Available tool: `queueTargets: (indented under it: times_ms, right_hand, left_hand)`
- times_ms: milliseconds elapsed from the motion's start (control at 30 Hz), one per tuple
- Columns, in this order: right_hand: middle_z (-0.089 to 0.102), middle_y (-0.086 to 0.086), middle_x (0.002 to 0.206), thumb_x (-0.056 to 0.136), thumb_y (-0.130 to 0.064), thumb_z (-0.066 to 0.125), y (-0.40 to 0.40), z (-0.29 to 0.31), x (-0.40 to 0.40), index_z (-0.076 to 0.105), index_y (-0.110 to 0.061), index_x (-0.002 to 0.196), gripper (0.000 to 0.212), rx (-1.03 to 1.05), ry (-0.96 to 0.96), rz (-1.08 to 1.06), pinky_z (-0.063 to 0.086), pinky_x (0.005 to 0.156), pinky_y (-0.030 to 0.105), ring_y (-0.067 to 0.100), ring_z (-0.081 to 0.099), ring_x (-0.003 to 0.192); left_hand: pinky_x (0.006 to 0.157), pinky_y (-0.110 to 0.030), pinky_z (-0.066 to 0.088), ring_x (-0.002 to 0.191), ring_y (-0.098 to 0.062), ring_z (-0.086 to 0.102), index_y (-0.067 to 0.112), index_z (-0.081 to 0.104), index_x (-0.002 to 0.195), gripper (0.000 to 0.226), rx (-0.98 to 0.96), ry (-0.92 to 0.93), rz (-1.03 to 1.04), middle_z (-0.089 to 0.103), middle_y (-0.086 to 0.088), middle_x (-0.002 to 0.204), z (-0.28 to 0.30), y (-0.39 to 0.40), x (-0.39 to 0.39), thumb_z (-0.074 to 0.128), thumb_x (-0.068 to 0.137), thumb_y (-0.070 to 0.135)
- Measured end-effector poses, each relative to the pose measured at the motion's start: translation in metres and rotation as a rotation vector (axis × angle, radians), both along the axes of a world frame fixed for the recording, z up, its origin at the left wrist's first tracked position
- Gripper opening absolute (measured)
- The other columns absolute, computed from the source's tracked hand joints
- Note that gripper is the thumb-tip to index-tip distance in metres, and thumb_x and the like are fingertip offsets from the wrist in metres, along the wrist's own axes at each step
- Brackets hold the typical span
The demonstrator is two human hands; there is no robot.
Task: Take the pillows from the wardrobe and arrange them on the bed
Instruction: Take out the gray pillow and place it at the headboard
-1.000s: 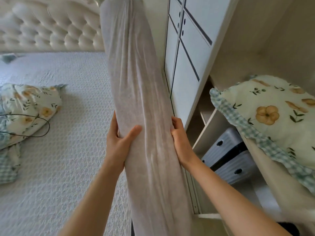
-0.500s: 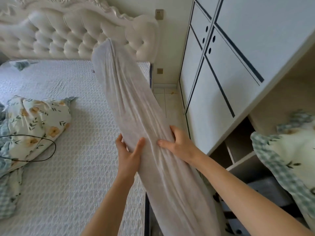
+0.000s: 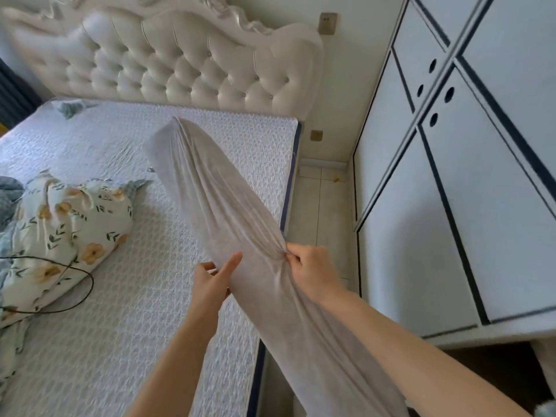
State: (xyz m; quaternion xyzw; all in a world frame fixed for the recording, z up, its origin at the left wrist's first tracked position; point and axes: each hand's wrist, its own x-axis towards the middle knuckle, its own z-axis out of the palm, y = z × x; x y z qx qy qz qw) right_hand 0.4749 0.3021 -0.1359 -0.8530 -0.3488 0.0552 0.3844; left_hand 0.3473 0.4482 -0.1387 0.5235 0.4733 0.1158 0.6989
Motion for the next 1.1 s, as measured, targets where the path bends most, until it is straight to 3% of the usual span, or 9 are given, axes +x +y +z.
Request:
queueTargets:
  times_ms: [100,167,233,300,500,667,833,967,1100]
  right_hand:
    - [0.059,0.021,0.056,0.087,0.002,0.054,0.019,-0.006,0.050,0.060,0.001,0.067,0.021,0.001,-0.014,0.017,0.037,0.053,0.040,0.040,0.053,0.055]
    - [0.062,0.022,0.060,0.086,0.002,0.052,0.032,-0.012,0.078,0.063,0.003,0.072,0.018,0.000,-0.021,0.051,0.040,0.054,0.043,0.042,0.056,0.059]
    - [0.067,0.022,0.066,0.086,0.004,0.052,0.042,-0.015,0.103,0.067,0.005,0.080,0.016,-0.009,-0.026,0.089,0.047,0.057,0.043,0.040,0.061,0.060]
    - [0.069,0.022,0.066,0.083,0.009,0.053,0.052,-0.014,0.125,0.069,0.007,0.083,0.016,-0.021,-0.077,0.153,0.051,0.054,0.043,0.038,0.063,0.057]
    - [0.072,0.013,0.080,0.087,0.000,0.046,0.090,-0.014,0.195,0.066,-0.006,0.102,0.026,-0.217,-0.264,0.409,0.053,0.063,0.044,0.033,0.067,0.069]
    - [0.072,0.016,0.086,0.081,0.004,0.049,0.129,-0.019,0.255,0.067,0.001,0.101,0.027,-0.202,-0.362,0.639,0.056,0.057,0.044,0.034,0.069,0.074]
    - [0.075,0.016,0.090,0.084,0.003,0.050,0.187,-0.021,0.337,0.070,0.004,0.103,0.027,-0.209,-0.412,0.704,0.059,0.058,0.042,0.031,0.072,0.076]
    - [0.076,0.015,0.088,0.083,0.003,0.053,0.226,-0.022,0.395,0.072,0.003,0.099,0.025,-0.188,-0.408,0.735,0.060,0.055,0.039,0.028,0.073,0.073]
    - [0.076,0.012,0.088,0.081,0.004,0.062,0.260,-0.029,0.447,0.074,0.001,0.097,0.020,-0.189,-0.415,0.778,0.059,0.053,0.036,0.024,0.073,0.072]
  left_hand:
    - [0.071,-0.037,0.051,0.085,-0.028,0.061,0.013,0.050,0.082,0.052,0.037,0.121,-0.011,0.058,-0.010,0.094,0.011,0.024,0.050,0.077,0.067,0.055]
    - [0.077,-0.039,0.049,0.098,-0.032,0.060,0.008,0.055,0.108,0.052,0.147,0.238,0.009,0.058,-0.016,0.112,0.021,0.045,0.083,0.072,0.081,0.050]
    - [0.097,-0.045,0.043,0.126,-0.034,0.049,0.007,0.036,0.143,0.078,0.342,0.328,0.070,0.048,-0.015,0.139,0.033,0.069,0.114,0.071,0.085,0.046]
    - [0.104,-0.048,0.038,0.135,-0.034,0.041,0.011,0.029,0.149,0.087,0.455,0.350,0.092,0.039,-0.014,0.150,0.045,0.091,0.146,0.073,0.082,0.048]
    - [0.097,-0.067,0.042,0.139,-0.046,0.032,0.012,0.021,0.155,0.115,0.018,0.416,0.055,0.011,-0.009,0.164,0.039,0.144,0.241,0.072,0.069,0.069]
    - [0.100,-0.063,0.039,0.137,-0.046,0.034,0.014,0.021,0.152,0.104,-0.288,0.414,0.184,0.026,-0.016,0.156,0.012,0.188,0.288,0.073,0.075,0.060]
    - [0.086,-0.047,0.049,0.106,-0.032,0.054,0.009,0.052,0.124,0.054,-0.236,0.492,0.003,0.054,-0.011,0.138,-0.015,0.238,0.341,0.062,0.089,0.050]
    - [0.091,-0.054,0.048,0.122,-0.039,0.051,0.005,0.050,0.134,0.068,-0.225,0.561,-0.082,0.053,-0.013,0.138,-0.018,0.276,0.399,0.059,0.089,0.056]
    - [0.090,-0.062,0.048,0.134,-0.039,0.037,0.007,0.050,0.133,0.042,-0.237,0.532,-0.012,0.039,-0.010,0.150,-0.033,0.315,0.454,0.059,0.097,0.028]
